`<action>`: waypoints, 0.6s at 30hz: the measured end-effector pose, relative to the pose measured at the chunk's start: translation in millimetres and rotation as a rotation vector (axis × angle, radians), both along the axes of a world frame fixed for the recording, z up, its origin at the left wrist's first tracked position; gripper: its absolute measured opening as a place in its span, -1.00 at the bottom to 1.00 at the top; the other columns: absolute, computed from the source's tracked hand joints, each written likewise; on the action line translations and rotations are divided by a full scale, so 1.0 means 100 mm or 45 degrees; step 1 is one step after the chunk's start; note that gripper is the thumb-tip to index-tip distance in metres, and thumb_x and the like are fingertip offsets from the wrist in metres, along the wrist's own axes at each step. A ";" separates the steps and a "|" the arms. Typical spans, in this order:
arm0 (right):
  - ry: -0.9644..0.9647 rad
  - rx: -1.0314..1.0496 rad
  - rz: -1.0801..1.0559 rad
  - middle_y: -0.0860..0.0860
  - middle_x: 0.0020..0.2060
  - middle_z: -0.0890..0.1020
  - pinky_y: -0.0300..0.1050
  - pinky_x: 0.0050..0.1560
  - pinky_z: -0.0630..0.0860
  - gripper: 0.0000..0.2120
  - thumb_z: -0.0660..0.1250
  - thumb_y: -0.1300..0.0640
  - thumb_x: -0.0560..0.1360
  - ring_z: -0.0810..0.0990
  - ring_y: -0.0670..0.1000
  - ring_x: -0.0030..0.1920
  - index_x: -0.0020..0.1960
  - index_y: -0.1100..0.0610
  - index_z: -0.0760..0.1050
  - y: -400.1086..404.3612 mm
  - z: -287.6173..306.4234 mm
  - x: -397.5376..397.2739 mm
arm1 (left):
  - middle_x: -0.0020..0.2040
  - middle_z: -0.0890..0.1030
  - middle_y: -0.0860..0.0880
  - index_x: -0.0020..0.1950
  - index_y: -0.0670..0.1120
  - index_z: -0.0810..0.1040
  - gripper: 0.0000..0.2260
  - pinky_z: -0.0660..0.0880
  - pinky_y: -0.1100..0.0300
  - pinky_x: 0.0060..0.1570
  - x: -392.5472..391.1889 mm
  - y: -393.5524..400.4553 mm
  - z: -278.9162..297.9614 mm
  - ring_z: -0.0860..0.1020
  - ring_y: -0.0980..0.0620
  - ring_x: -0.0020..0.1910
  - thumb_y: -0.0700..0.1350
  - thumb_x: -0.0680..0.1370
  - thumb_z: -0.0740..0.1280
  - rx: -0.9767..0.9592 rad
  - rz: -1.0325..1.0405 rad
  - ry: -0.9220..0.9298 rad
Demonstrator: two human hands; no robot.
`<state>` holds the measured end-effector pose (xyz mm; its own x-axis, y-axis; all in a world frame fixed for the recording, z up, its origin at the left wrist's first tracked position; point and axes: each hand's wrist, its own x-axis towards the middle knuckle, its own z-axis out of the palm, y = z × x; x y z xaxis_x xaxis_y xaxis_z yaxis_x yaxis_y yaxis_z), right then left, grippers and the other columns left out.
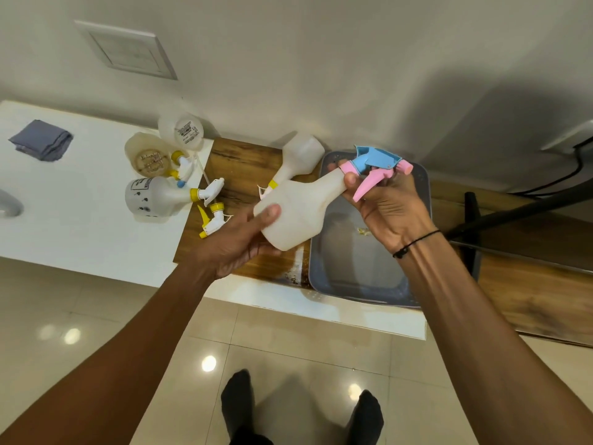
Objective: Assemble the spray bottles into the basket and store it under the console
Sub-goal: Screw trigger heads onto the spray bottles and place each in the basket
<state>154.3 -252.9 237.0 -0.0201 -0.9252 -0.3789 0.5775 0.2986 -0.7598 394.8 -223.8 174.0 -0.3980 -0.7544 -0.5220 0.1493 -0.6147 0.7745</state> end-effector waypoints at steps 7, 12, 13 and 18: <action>0.085 0.076 -0.194 0.31 0.13 0.55 0.08 0.07 0.64 -0.44 0.33 0.63 0.45 0.69 0.10 -0.05 0.42 0.46 0.32 -0.01 0.02 0.04 | 0.46 0.38 0.05 0.51 0.09 0.22 -0.03 0.39 0.52 0.08 -0.28 0.07 -0.08 0.37 0.23 0.32 0.05 0.26 0.72 -1.068 0.194 -1.084; 0.219 0.023 -0.099 0.29 0.02 0.52 0.02 -0.10 0.69 -0.43 0.46 0.47 0.38 0.64 0.14 -0.15 0.32 0.45 0.34 -0.02 0.06 -0.03 | 0.32 0.42 0.44 0.53 0.36 0.22 -0.01 0.50 0.55 0.01 -0.17 0.00 -0.04 0.45 0.40 0.25 0.36 0.20 0.64 -0.661 -0.128 -0.632; 0.294 0.014 -0.068 0.29 0.03 0.52 0.05 -0.08 0.67 -0.49 0.46 0.50 0.37 0.62 0.18 -0.11 0.26 0.44 0.36 -0.02 0.07 -0.04 | 0.22 0.43 0.53 0.49 0.41 0.26 -0.06 0.52 0.52 -0.03 -0.12 -0.04 -0.01 0.45 0.46 0.22 0.42 0.18 0.60 -0.613 -0.214 -0.607; 0.538 0.056 -0.279 0.23 0.05 0.59 -0.07 -0.25 0.71 -0.55 0.41 0.61 0.42 0.68 0.11 -0.11 0.08 0.17 0.39 -0.04 0.17 -0.03 | 0.21 0.46 0.39 0.42 0.26 0.31 -0.17 0.46 0.56 -0.05 -0.35 -0.15 0.02 0.44 0.51 0.20 0.20 0.27 0.68 -0.753 -0.149 -0.787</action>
<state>151.7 -256.5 254.0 -0.3737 -0.8653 -0.3341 0.2737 0.2413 -0.9311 359.8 -239.0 175.8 -0.2641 -0.9425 -0.2051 -0.4434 -0.0702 0.8936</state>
